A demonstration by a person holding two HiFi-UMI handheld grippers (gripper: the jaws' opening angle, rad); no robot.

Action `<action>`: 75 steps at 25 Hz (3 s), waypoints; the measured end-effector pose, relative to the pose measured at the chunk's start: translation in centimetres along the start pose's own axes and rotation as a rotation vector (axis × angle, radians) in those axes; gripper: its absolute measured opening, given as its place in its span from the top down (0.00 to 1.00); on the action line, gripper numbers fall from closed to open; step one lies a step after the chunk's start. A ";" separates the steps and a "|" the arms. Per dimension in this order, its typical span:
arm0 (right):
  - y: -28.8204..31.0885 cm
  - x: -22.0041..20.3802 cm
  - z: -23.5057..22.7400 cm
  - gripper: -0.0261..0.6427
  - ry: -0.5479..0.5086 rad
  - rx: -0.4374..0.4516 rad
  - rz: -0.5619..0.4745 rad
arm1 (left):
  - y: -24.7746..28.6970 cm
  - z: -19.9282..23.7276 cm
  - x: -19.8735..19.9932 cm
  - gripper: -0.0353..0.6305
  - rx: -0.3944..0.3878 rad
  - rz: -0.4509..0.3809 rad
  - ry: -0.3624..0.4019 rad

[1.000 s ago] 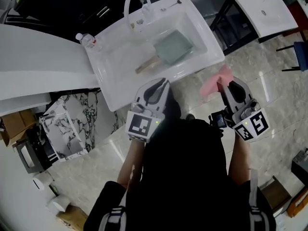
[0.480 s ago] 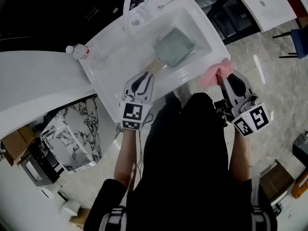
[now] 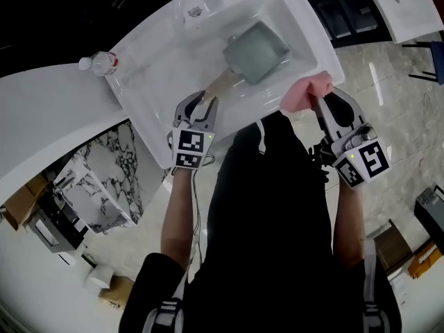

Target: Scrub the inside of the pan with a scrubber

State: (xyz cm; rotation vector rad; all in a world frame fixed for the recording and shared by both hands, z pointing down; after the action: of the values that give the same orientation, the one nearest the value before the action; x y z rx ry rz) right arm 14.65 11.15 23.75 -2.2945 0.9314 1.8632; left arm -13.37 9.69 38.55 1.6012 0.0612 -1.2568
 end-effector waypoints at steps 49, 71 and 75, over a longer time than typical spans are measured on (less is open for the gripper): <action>24.6 -26.0 -1.6 0.90 -1.181 0.629 1.027 | 5.5 2.8 -7.2 0.66 0.154 0.254 -0.131; 25.8 -26.4 -6.2 0.90 -1.039 0.626 1.542 | 5.6 2.8 -6.9 0.66 0.156 0.283 -0.154; 26.2 -26.3 -8.8 0.90 -1.125 0.472 1.575 | 5.7 2.8 -6.9 0.66 0.157 0.280 -0.141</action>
State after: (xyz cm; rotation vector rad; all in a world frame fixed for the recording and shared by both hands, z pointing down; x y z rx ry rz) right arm 7.48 -2.72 58.56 0.2893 2.5621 2.1187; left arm -14.98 8.68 47.75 1.5848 -0.3472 -1.1724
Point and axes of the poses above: the fingertips, and each gripper's own axes: y forward along the fingers, z to its left, x out of its top, the point moved 6 cm from there along -y, backward along the fingers, and after that the axes turned 5 degrees about -x, right-handed, at the moved point
